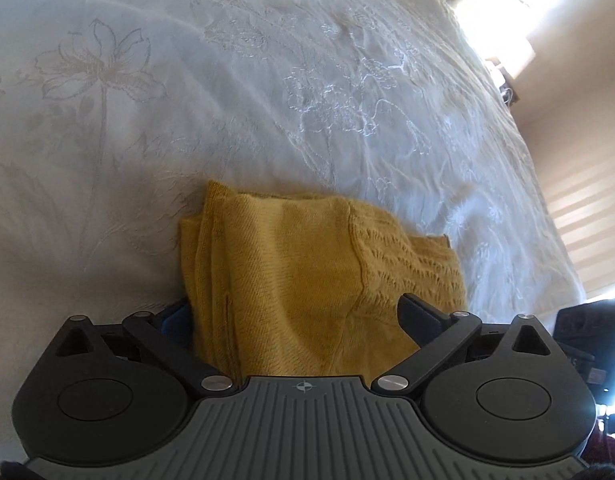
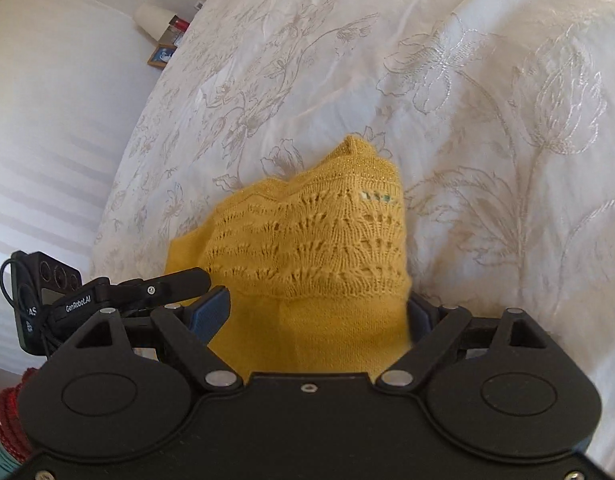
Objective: Fold small clothes
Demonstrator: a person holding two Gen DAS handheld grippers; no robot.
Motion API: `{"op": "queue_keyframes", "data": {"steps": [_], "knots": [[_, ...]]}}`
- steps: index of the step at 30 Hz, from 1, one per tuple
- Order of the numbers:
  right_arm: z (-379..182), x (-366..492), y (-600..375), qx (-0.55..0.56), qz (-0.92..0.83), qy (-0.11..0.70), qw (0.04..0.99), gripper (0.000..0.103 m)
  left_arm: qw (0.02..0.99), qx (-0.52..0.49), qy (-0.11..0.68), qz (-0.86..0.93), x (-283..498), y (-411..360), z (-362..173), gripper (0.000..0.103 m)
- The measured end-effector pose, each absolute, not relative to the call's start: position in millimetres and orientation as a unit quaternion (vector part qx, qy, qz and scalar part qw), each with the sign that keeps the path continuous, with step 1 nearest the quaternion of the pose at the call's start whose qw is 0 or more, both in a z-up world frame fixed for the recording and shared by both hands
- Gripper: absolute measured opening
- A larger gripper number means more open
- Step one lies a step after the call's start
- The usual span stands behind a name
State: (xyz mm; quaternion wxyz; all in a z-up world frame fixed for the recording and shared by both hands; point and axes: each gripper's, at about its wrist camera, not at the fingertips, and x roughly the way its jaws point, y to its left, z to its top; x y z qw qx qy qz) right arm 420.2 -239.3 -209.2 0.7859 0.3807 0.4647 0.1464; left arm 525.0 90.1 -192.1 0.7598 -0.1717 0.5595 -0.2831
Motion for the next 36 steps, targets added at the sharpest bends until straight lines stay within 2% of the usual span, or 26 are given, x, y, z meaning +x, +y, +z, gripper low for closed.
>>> {"op": "queue_keyframes", "data": {"steps": [1,2,3,4,6,13,22,28,36], "knots": [[-208.3,420.4,-240.3,0.379,0.138,0.467,0.787,0.069,0.755,-0.177,0.562,-0.286,526.7,89.9,-192.2,0.098],[-206.7,420.8,-240.3,0.369,0.131,0.473,0.789,0.049,0.754,-0.178,0.563,-0.288,527.0,90.5,-191.3,0.091],[-203.9,419.2,-239.5,0.361,0.131,0.474,0.792,0.046,0.754,-0.176,0.563,-0.290,526.5,91.1,-190.0,0.056],[-199.3,417.0,-237.9,0.352,0.131,0.472,0.798,0.045,0.755,-0.168,0.566,-0.284,525.7,90.6,-188.7,0.033],[-183.0,412.4,-231.0,0.319,0.131,0.466,0.815,0.041,0.763,-0.162,0.554,-0.290,519.3,90.3,-181.3,0.027],[-110.9,373.7,-208.4,0.257,0.145,0.405,0.865,0.039,0.815,-0.116,0.468,-0.323,470.5,79.6,-111.1,0.026],[-41.2,292.2,-199.8,0.247,0.137,0.339,0.897,0.039,0.836,-0.073,0.386,-0.384,389.1,70.1,-28.9,0.025],[-20.4,244.9,-188.3,0.251,0.141,0.336,0.897,0.039,0.819,-0.066,0.390,-0.416,329.7,67.1,-8.3,0.025],[-17.1,192.4,-184.5,0.301,0.164,0.362,0.867,0.039,0.783,-0.087,0.449,-0.422,272.8,80.7,-0.4,0.025]]}}
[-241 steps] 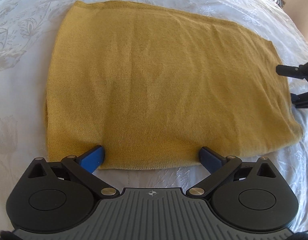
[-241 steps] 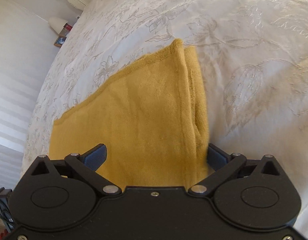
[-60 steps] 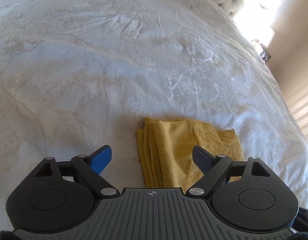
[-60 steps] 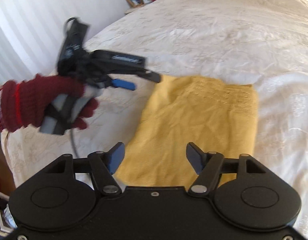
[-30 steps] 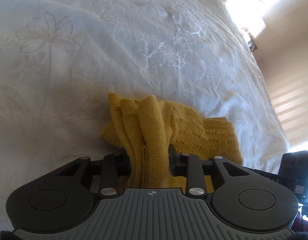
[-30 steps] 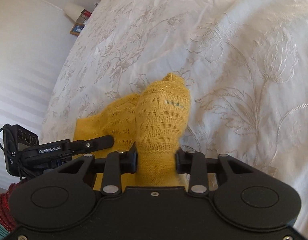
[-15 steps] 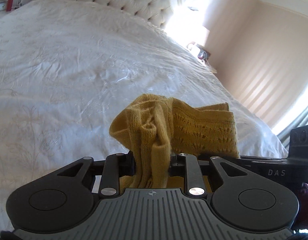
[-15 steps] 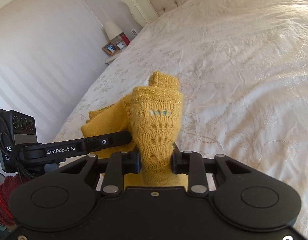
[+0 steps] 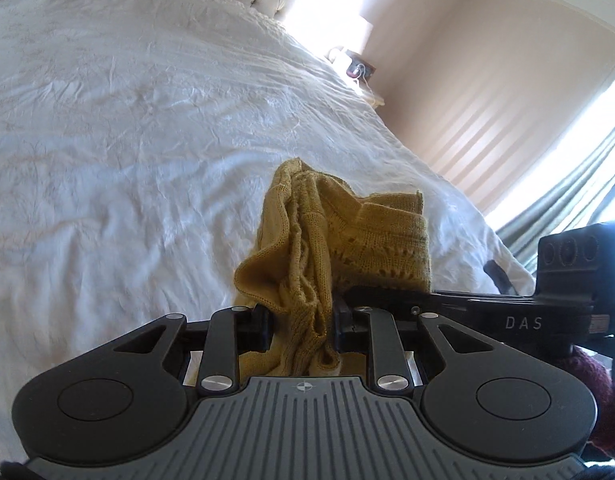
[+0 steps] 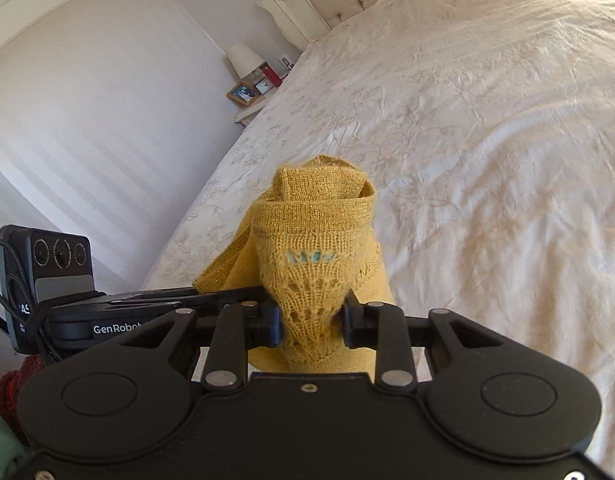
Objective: Fold small clothes
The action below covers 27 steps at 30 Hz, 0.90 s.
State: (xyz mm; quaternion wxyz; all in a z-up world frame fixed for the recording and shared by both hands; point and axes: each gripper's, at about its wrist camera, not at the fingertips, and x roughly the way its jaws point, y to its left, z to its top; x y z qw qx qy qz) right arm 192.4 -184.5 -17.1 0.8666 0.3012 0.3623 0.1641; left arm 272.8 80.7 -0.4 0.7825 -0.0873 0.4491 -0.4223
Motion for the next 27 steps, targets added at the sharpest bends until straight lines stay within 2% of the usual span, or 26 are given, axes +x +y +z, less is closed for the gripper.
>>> {"op": "queue_keyframes", "data": {"steps": [4,7,10,13,14,15,16,24,27], "knots": [[-33.5,193.0,-198.8,0.314,0.143,0.372,0.862,0.039,0.782,-0.093,0.460,-0.411,286.0,82.8,-20.3,0.026],[-67.3,207.8,-218.5,0.270,0.031,0.392,0.879,0.051,0.837,-0.011,0.428,-0.342,310.2,74.6,-51.5,0.034],[-97.3,220.8,-236.4,0.227,-0.060,0.413,0.880,0.052,0.854,0.050,0.435,-0.280,338.1,72.4,-82.7,0.034],[-103.5,214.8,-238.3,0.234,-0.065,0.416,0.876,0.052,0.847,0.015,0.462,-0.262,347.1,85.3,-91.0,0.035],[-105.4,210.0,-235.7,0.235,-0.058,0.419,0.875,0.055,0.845,0.014,0.462,-0.270,343.4,87.4,-90.7,0.037],[-107.3,206.0,-232.1,0.236,-0.050,0.424,0.873,0.060,0.841,0.021,0.463,-0.281,336.0,88.3,-89.4,0.043],[-110.7,202.8,-228.4,0.238,-0.040,0.430,0.870,0.061,0.835,0.027,0.465,-0.294,327.6,88.6,-90.0,0.047],[-133.9,170.8,-192.9,0.250,0.008,0.475,0.844,0.062,0.769,-0.034,0.563,-0.302,280.0,99.6,-141.6,0.050],[-135.2,167.8,-186.3,0.243,0.016,0.483,0.841,0.063,0.750,-0.067,0.587,-0.299,276.2,103.1,-159.3,0.056]]}}
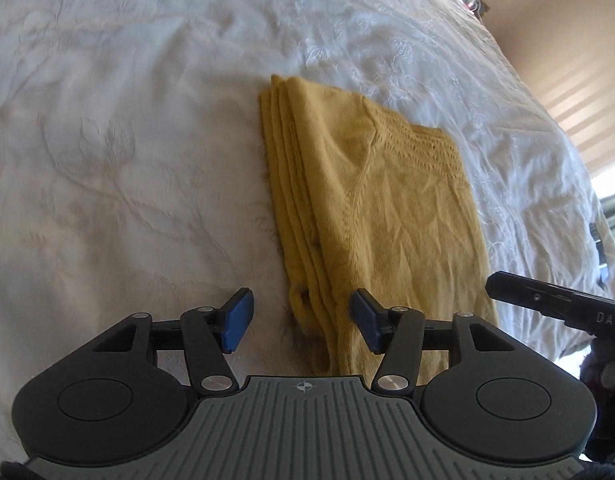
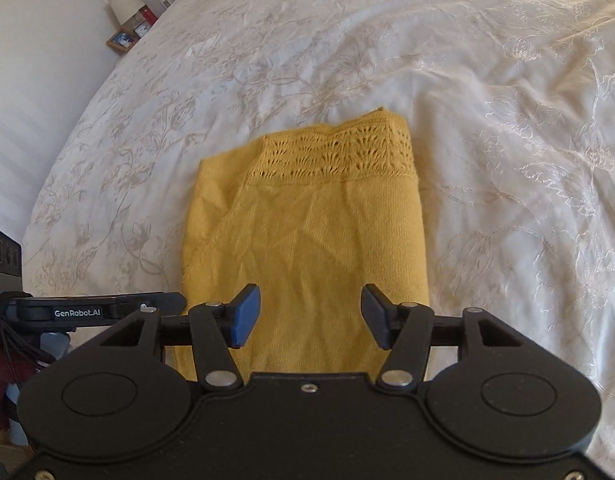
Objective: Fold small clothes
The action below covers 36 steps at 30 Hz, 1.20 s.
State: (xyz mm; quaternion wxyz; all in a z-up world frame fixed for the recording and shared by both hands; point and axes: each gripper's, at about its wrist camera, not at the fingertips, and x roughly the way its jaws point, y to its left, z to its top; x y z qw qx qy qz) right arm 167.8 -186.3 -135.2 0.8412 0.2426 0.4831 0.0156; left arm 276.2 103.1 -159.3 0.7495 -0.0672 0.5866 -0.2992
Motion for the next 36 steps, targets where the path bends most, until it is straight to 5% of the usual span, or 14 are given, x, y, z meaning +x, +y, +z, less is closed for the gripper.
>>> {"op": "queue_keyframes", "data": {"steps": [8,24,36], "knots": [[-137.2,151.6,-196.4,0.262,-0.012,0.486,0.834,0.066,0.704,-0.154,0.582,-0.377,297.3,71.2,-174.4,0.069],[-122.6,158.0,-196.7,0.275,-0.015,0.462,0.843,0.066,0.602,-0.240,0.572,-0.504,267.5,120.8,-138.2,0.070],[-127.5,176.6,-161.9,0.227,0.040,0.493,0.839,0.068,0.690,-0.124,0.580,-0.415,257.2,128.3,-159.6,0.070]]}}
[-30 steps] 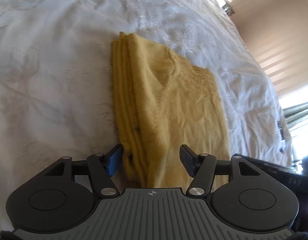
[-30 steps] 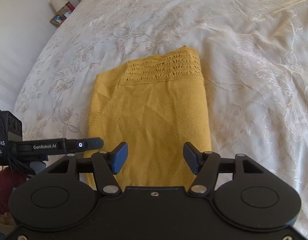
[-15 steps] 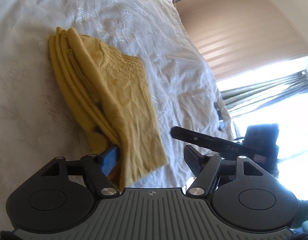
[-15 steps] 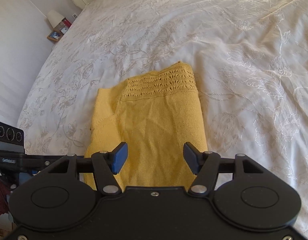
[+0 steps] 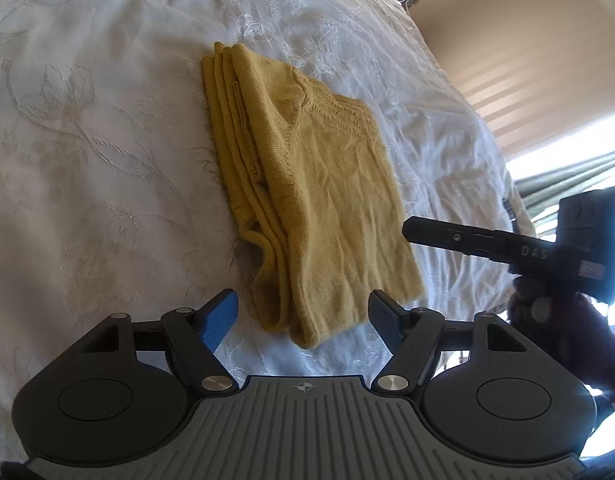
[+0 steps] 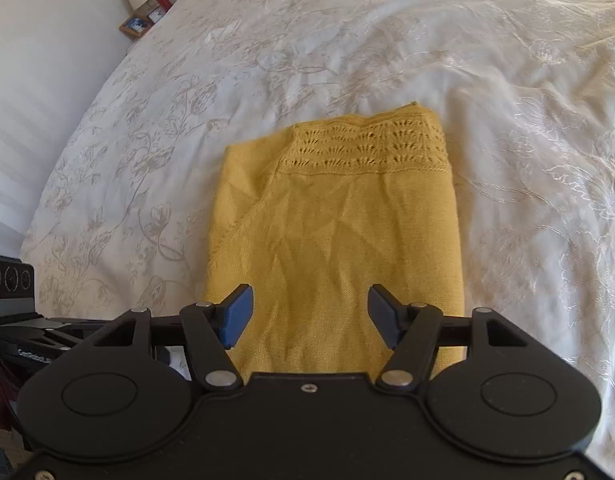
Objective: Fold small clothes
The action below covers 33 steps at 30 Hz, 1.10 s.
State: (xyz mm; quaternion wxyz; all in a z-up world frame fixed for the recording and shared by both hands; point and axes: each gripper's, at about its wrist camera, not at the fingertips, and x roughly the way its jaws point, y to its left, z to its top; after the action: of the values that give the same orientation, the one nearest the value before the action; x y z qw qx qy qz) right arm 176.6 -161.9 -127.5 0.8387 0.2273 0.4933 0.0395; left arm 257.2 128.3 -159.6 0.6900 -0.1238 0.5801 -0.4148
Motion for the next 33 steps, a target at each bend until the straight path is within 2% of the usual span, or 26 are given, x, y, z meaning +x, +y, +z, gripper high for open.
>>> {"op": "queue_keyframes", "data": {"steps": [7,12,20,27,29,33], "knots": [[-123.7,172.9,-153.2,0.224,0.041,0.490,0.841,0.068,0.700,-0.133,0.552,-0.434,261.9,98.8,-176.2,0.070],[-118.9,165.1,-158.9,0.223,0.026,0.485,0.845,0.068,0.607,-0.178,0.604,-0.485,258.3,85.9,-191.0,0.069],[-126.8,172.0,-155.5,0.191,0.032,0.493,0.848,0.069,0.599,-0.249,0.582,-0.490,246.8,146.5,-163.7,0.069],[-161.4,198.1,-106.1,0.142,0.113,0.529,0.829,0.070,0.683,-0.199,0.565,-0.418,261.6,183.7,-138.9,0.071],[-174.6,201.7,-81.0,0.121,0.155,0.551,0.811,0.070,0.709,-0.168,0.556,-0.399,268.2,178.3,-134.6,0.071],[-161.1,197.1,-71.9,0.155,0.190,0.525,0.815,0.069,0.749,-0.097,0.534,-0.379,281.7,144.7,-125.5,0.071]]}}
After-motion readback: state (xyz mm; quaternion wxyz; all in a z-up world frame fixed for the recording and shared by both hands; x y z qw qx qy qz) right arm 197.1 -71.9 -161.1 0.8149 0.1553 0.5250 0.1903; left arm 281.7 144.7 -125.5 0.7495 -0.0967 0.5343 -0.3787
